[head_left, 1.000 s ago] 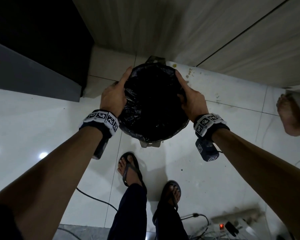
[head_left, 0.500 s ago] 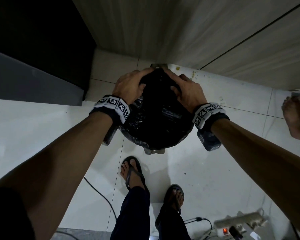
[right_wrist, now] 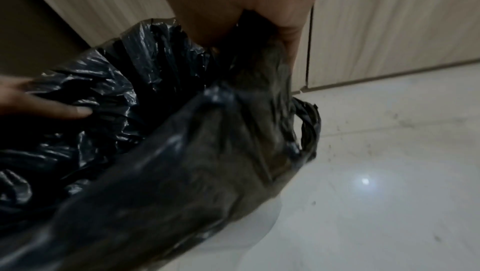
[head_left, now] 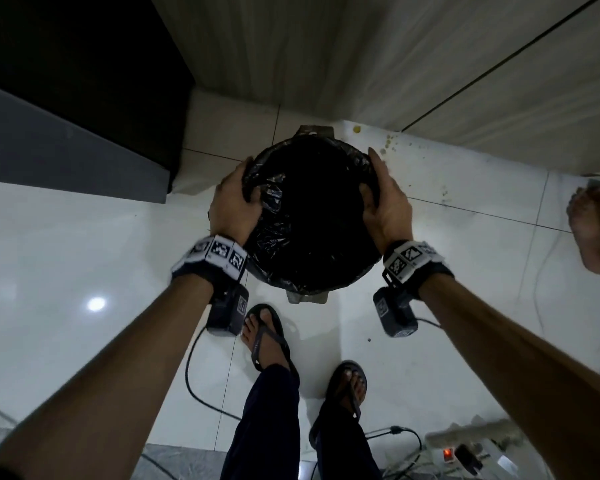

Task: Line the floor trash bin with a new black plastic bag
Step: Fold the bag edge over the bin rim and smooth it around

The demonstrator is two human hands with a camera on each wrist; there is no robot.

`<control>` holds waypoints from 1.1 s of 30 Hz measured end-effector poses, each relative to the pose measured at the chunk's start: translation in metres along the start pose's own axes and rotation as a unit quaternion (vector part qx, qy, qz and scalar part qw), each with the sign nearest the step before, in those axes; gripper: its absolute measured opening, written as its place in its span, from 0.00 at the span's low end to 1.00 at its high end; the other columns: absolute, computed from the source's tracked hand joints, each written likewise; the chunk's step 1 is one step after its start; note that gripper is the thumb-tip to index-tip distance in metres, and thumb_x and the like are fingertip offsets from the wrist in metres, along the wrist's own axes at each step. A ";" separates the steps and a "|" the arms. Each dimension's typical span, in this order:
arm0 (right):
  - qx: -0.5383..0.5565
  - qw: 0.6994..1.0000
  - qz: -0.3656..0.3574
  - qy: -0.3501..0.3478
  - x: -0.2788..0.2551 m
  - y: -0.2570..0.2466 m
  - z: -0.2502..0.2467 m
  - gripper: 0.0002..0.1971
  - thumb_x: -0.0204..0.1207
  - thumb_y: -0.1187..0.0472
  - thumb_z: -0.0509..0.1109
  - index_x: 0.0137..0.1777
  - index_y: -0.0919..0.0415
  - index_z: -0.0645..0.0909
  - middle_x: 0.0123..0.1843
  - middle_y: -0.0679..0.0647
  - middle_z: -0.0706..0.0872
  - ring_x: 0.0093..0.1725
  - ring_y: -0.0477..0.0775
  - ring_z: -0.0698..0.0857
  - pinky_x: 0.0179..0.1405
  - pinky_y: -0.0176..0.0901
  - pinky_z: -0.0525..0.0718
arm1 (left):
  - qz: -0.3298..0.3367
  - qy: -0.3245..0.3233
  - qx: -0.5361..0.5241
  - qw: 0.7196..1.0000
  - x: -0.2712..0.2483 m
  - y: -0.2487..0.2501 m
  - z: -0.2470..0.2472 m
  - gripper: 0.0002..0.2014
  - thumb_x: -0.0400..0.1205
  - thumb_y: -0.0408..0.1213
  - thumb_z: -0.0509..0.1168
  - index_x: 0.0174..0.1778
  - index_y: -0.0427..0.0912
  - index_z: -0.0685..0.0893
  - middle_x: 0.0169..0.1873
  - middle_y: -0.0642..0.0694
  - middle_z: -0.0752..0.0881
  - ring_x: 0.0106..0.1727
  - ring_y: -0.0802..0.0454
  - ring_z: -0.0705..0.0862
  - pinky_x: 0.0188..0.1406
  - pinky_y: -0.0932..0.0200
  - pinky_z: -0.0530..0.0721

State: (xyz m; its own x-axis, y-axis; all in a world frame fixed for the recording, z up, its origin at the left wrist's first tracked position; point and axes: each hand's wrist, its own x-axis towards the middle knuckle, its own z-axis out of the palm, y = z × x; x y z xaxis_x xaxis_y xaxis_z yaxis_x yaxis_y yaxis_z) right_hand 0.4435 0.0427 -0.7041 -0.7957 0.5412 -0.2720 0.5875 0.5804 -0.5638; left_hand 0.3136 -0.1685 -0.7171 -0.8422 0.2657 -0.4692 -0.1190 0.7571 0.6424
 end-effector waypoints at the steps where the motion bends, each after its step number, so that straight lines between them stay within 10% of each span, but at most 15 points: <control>1: 0.023 1.000 0.016 -0.002 -0.008 0.001 0.002 0.29 0.84 0.57 0.57 0.83 0.41 0.56 0.63 0.57 0.85 0.55 0.62 0.85 0.54 0.52 0.83 | -0.019 0.013 -0.011 1.000 -0.008 -0.004 0.002 0.26 0.82 0.36 0.61 0.78 0.53 0.70 0.70 0.43 0.81 0.70 0.41 0.78 0.71 0.47 0.76; 7: 0.145 0.984 0.103 -0.021 -0.004 0.010 0.005 0.24 0.85 0.62 0.56 0.79 0.46 0.67 0.74 0.51 0.79 0.73 0.59 0.77 0.66 0.39 0.71 | -0.085 -0.008 -0.087 0.993 -0.014 -0.010 0.004 0.21 0.82 0.38 0.65 0.72 0.42 0.77 0.66 0.38 0.83 0.68 0.39 0.81 0.65 0.52 0.78; 10: 0.105 0.989 0.099 -0.033 -0.012 0.009 -0.003 0.28 0.85 0.58 0.58 0.82 0.39 0.57 0.75 0.52 0.79 0.71 0.60 0.78 0.66 0.46 0.75 | -0.037 0.051 -0.023 0.998 -0.024 -0.014 0.004 0.22 0.79 0.38 0.66 0.70 0.42 0.78 0.65 0.37 0.83 0.67 0.37 0.80 0.64 0.49 0.79; 16: 0.080 0.993 0.086 -0.015 -0.058 0.007 0.004 0.39 0.84 0.57 0.60 0.83 0.37 0.38 0.75 0.56 0.78 0.66 0.66 0.82 0.60 0.59 0.82 | -0.061 0.072 0.011 0.996 -0.065 -0.029 0.019 0.38 0.80 0.44 0.65 0.83 0.57 0.52 0.84 0.37 0.55 0.84 0.35 0.52 0.80 0.38 0.57; 25: 0.128 0.986 0.111 -0.014 -0.087 0.004 0.021 0.45 0.81 0.64 0.62 0.82 0.38 0.32 0.61 0.63 0.87 0.47 0.65 0.88 0.52 0.62 0.87 | -0.075 0.040 -0.141 0.986 -0.108 -0.021 0.032 0.49 0.80 0.38 0.66 0.82 0.58 0.33 0.73 0.41 0.78 0.69 0.35 0.79 0.70 0.43 0.75; 33: 0.169 0.975 0.140 -0.023 -0.111 -0.009 0.015 0.57 0.72 0.55 0.75 0.80 0.34 0.28 0.80 0.53 0.71 0.70 0.63 0.80 0.67 0.60 0.81 | -0.039 0.029 -0.144 0.988 -0.139 -0.018 0.038 0.64 0.67 0.52 0.78 0.79 0.63 0.28 0.80 0.48 0.70 0.77 0.45 0.73 0.75 0.42 0.73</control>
State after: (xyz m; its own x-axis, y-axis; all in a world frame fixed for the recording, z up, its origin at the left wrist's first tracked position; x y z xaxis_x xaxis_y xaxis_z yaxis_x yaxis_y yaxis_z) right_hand 0.5238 -0.0317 -0.6808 -0.6217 0.6176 -0.4817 0.7062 0.1760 -0.6858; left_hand 0.4526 -0.1960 -0.6866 -0.8521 0.1735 -0.4939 -0.3222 0.5697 0.7561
